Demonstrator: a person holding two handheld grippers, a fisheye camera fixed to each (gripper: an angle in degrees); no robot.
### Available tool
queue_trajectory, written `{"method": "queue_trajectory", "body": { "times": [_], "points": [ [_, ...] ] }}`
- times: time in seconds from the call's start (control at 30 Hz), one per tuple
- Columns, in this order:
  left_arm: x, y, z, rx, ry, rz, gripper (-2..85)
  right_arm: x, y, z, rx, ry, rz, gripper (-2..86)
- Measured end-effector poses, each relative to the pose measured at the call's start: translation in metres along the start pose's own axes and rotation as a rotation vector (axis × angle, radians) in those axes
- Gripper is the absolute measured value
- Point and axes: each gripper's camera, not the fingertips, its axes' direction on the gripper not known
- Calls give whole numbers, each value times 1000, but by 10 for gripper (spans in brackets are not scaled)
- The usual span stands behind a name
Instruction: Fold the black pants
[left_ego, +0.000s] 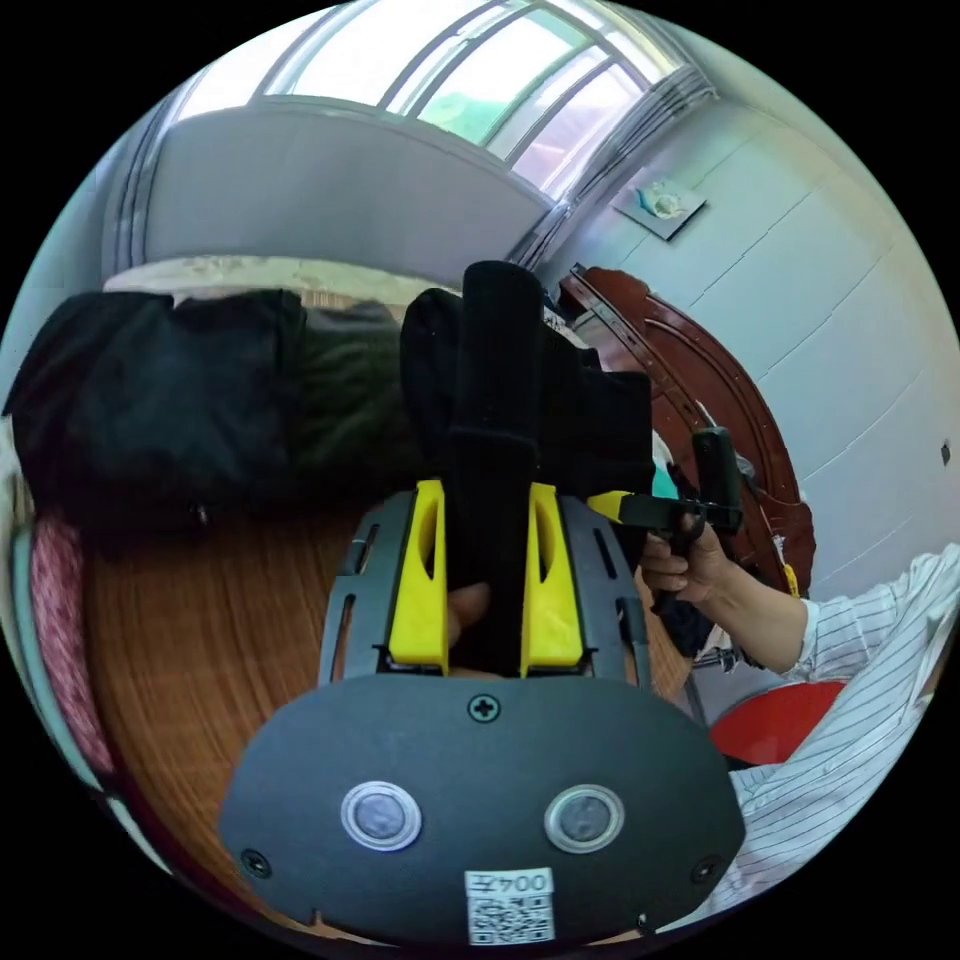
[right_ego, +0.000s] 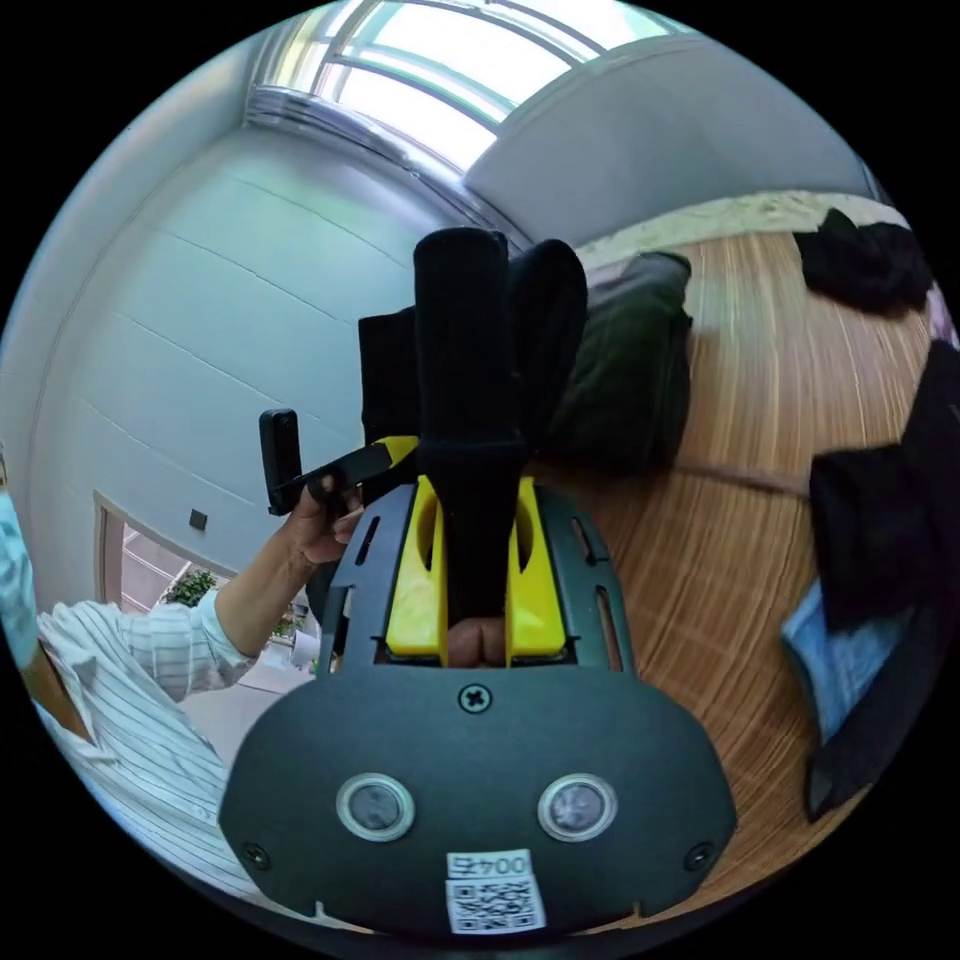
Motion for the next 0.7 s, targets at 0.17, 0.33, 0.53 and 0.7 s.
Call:
{"method": "queue_trajectory", "body": {
  "times": [0.17, 0.33, 0.53, 0.7],
  "points": [
    [-51, -162, -25, 37, -133, 50, 139, 10, -169, 14, 51, -36, -7, 111],
    [-132, -202, -44, 145, -514, -162, 133, 63, -265, 38, 123, 256, 185, 115],
    [-128, -66, -11, 242, -475, -93, 65, 96, -226, 39, 161, 299, 121, 98],
    [-88, 71, 77, 120, -418, 19, 22, 138, -140, 46, 101, 327, 182, 103]
  ]
}}
